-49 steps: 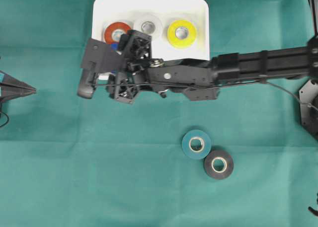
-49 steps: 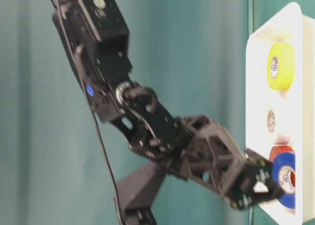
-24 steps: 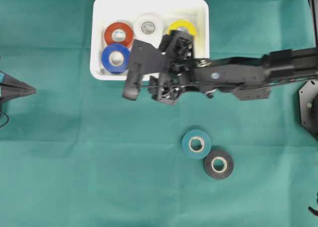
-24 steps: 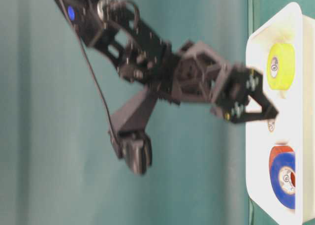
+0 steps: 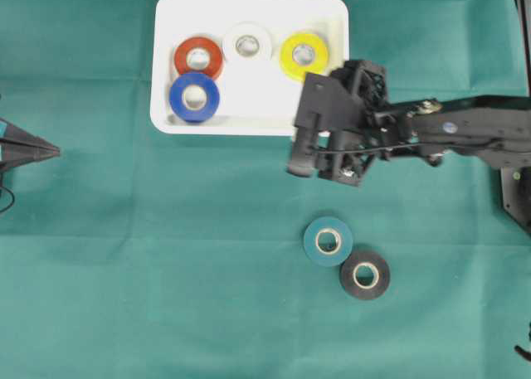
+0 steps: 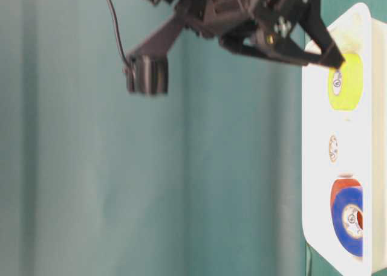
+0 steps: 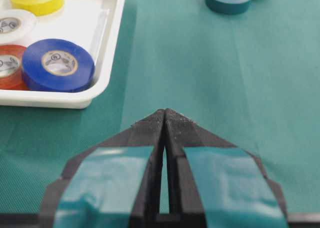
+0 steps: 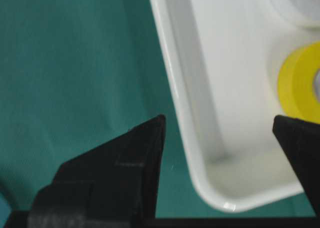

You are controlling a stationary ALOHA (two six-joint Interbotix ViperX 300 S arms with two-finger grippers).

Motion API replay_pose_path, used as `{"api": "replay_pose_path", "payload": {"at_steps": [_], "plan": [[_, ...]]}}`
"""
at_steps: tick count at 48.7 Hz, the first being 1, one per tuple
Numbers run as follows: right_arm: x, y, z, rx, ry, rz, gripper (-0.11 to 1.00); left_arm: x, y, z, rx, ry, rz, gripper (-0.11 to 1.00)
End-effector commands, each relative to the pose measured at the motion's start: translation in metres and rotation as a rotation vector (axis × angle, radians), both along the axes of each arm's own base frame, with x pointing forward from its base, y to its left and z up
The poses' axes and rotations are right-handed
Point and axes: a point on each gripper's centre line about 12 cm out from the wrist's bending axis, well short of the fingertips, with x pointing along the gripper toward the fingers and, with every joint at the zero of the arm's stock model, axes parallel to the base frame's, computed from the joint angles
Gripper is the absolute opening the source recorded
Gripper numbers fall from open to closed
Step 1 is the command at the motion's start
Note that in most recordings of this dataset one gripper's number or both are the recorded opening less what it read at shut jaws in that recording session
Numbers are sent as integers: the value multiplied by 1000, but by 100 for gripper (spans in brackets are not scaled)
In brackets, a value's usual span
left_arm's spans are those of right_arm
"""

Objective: Put the tape into the white case with the right arm.
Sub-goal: 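Withdraw the right gripper to the right side of the table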

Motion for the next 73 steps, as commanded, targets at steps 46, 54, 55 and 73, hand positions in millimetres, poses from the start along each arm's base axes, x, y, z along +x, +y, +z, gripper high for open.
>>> {"api": "replay_pose_path", "payload": {"at_steps": [46, 54, 55, 73], "plan": [[-165, 23, -13, 84, -292, 145, 65, 1, 0, 5, 3, -9, 1, 0], [-173, 24, -17, 89, -311, 151, 65, 1, 0, 5, 2, -9, 1, 0], [-173, 24, -17, 88, -314, 154, 64, 1, 0, 4, 2, -8, 1, 0], [-173, 41, -19, 125, -349, 258, 64, 1, 0, 5, 3, -9, 1, 0]]}}
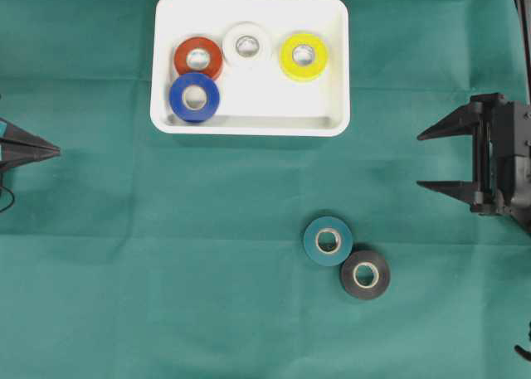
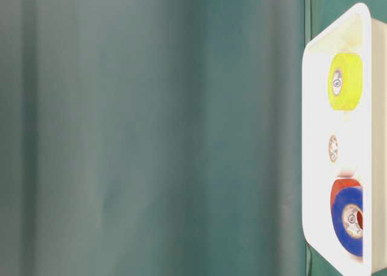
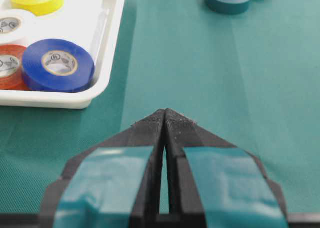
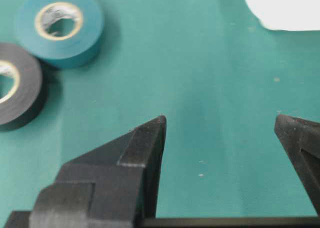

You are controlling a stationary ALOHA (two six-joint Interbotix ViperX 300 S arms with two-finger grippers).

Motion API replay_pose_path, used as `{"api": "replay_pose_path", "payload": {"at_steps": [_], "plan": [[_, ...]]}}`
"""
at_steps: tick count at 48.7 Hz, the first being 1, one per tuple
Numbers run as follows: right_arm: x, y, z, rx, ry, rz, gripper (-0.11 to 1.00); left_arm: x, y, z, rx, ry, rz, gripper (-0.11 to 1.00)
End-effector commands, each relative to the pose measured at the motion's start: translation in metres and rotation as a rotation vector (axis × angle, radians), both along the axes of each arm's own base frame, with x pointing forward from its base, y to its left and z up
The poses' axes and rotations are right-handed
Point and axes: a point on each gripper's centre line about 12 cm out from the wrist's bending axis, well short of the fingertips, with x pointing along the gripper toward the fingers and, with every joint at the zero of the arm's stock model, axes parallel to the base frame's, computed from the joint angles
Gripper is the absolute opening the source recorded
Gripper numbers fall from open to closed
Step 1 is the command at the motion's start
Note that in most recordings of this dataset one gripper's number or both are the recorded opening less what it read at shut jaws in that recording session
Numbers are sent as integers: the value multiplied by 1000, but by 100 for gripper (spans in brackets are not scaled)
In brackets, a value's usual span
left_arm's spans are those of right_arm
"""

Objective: Put the tape into the white case with the right arm.
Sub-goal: 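Withdraw the right gripper to the right side of the table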

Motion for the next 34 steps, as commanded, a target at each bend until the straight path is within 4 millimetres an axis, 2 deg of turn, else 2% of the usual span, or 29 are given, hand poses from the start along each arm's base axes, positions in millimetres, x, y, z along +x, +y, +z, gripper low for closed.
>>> {"api": "replay_pose_path", "payload": {"at_steps": [1, 9, 21, 34], "plan": [[2, 6, 2, 2, -9, 36, 64, 1, 0, 5, 0, -9, 2, 0], [1, 14, 1, 1, -5, 83, 64, 1, 0, 5, 2, -11, 1, 0], [2, 15, 3, 4, -13, 89, 64, 1, 0, 5, 0, -9, 2, 0], [14, 19, 5, 0, 8, 109, 64, 1, 0, 5, 0, -9, 2, 0]]}}
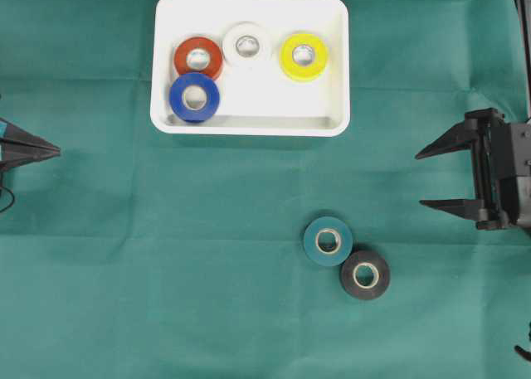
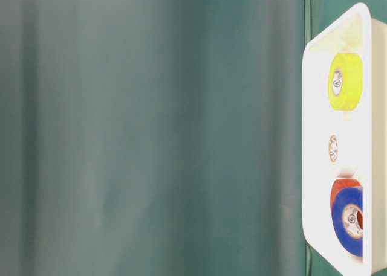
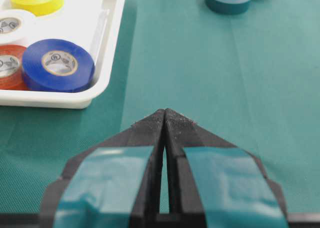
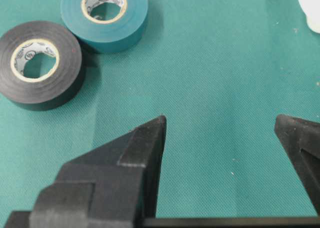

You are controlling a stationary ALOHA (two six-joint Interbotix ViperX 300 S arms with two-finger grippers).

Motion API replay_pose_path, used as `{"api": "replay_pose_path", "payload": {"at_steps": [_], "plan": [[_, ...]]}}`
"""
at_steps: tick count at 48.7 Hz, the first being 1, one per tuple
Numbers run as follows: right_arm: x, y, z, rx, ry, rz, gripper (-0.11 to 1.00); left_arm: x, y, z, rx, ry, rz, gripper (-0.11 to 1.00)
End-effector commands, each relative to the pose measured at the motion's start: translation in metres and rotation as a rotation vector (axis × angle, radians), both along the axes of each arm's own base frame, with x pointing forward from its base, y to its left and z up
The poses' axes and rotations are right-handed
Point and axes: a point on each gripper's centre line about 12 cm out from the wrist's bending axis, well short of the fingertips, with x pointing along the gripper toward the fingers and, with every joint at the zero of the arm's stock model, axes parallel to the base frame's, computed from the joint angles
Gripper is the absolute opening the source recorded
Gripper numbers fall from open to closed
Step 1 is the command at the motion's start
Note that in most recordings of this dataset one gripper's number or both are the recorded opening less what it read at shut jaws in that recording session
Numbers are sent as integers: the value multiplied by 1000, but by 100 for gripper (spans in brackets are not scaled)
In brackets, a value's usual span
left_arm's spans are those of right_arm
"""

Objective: Put the tape into the white case with the right arm.
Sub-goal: 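Withdraw the right gripper to the right side of the table, then move the right gripper over the teal tape roll and lower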

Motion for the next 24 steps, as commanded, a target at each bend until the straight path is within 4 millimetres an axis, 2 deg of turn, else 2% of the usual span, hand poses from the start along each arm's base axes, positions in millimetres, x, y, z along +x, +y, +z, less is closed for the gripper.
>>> {"api": "replay_pose_path", "payload": {"at_steps": [1, 24], "plan": [[12, 4, 7, 0, -11, 21, 64, 1, 0, 4, 2, -6, 1, 0], [78, 25, 10, -11, 47, 115, 65, 1, 0, 4, 3, -6, 1, 0]]}}
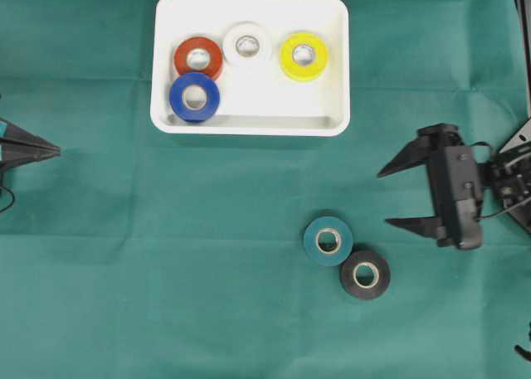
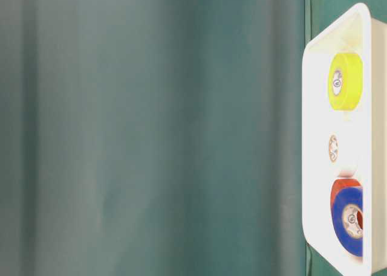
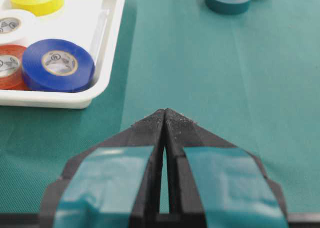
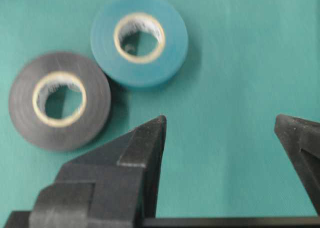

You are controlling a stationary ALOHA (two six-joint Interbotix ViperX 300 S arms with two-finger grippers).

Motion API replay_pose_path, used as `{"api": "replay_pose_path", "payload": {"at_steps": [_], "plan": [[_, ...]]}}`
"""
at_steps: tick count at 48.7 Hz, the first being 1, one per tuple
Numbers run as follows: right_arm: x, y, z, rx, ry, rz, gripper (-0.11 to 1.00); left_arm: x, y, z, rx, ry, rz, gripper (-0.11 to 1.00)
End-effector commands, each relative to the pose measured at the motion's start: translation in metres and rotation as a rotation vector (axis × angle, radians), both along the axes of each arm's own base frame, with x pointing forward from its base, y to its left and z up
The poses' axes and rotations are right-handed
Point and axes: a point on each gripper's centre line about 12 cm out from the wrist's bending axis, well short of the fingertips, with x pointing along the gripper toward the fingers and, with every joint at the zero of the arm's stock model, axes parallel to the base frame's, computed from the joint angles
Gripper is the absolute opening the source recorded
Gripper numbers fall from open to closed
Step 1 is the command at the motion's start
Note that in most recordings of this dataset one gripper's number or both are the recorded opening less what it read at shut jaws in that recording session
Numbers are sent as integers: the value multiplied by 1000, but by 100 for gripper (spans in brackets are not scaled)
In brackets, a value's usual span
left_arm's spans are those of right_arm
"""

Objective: Put the tape into the white case with the right arm.
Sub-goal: 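Move the right gripper over the teal tape roll and lower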

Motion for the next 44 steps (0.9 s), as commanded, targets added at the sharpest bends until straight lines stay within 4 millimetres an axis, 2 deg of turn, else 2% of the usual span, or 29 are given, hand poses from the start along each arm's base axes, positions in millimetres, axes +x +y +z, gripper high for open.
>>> {"api": "replay_pose_path", "payload": {"at_steps": [1, 22, 32, 44], "plan": [[18, 5, 8, 9, -25, 16, 64, 1, 0, 5, 0, -9, 2, 0], [73, 24, -8, 9, 32, 51, 65, 1, 0, 5, -1, -9, 2, 0], [82, 26, -11, 8, 39, 52, 65, 1, 0, 4, 0, -8, 2, 0], [83, 26, -17, 1, 63, 46, 65, 1, 0, 4, 0, -8, 2, 0]]}}
